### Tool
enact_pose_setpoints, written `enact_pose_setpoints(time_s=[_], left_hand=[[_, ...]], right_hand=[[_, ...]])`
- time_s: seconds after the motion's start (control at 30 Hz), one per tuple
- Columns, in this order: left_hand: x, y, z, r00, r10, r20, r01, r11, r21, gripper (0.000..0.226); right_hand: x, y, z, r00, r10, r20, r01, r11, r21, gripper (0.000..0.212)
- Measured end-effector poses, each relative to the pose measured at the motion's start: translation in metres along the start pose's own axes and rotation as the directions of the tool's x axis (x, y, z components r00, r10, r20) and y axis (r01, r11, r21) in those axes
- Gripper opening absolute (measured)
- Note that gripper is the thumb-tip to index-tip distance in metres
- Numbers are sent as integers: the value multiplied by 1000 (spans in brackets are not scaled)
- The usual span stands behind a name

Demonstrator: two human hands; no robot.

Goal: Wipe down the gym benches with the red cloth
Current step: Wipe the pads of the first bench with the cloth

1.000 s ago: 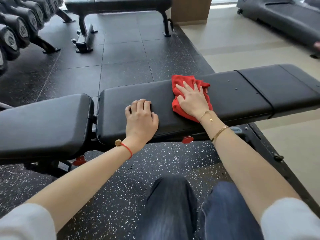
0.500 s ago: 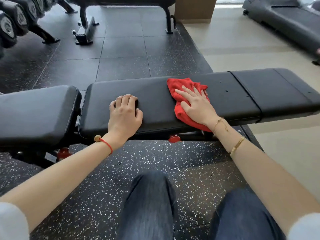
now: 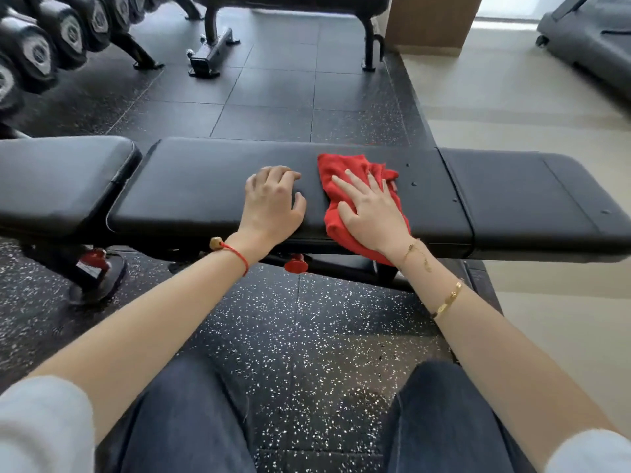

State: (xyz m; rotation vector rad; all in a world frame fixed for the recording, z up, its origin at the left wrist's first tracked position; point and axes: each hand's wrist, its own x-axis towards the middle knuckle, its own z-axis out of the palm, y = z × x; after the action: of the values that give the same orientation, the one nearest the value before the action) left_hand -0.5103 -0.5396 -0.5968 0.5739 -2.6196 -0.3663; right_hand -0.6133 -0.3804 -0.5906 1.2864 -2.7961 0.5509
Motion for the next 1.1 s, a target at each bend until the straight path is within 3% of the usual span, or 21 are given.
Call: enact_pose_setpoints(time_s=[0.17, 0.33, 0.47, 0.63, 0.77, 0.93, 1.1], left_hand=[[3, 39, 27, 1000, 5, -8, -5, 1000, 20, 35], [3, 42, 34, 999, -11, -42, 13, 999, 51, 32], [3, 43, 35, 997, -11, -72, 16, 998, 66, 31], [3, 39, 35, 996, -12, -88, 18, 998, 68, 33], [1, 37, 35, 996, 3, -86, 3, 998, 64, 34], [1, 35, 37, 996, -8, -94, 13, 998, 55, 35], [2, 33, 38, 996, -10, -92, 15, 998, 55, 35]], right_hand=[[-3, 58, -18, 995, 93, -25, -93, 995, -25, 52], [36, 94, -35, 981, 179, 75, -175, 983, -61, 53], [39, 78, -31, 994, 49, 101, -43, 997, -58, 53], [-15, 75, -31, 987, -151, 57, 151, 988, 3, 53], [-35, 99, -37, 999, -37, -8, 37, 998, -46, 52], [11, 107, -40, 989, 138, 49, -136, 990, -33, 53], [24, 101, -38, 993, 87, 80, -84, 996, -41, 53]])
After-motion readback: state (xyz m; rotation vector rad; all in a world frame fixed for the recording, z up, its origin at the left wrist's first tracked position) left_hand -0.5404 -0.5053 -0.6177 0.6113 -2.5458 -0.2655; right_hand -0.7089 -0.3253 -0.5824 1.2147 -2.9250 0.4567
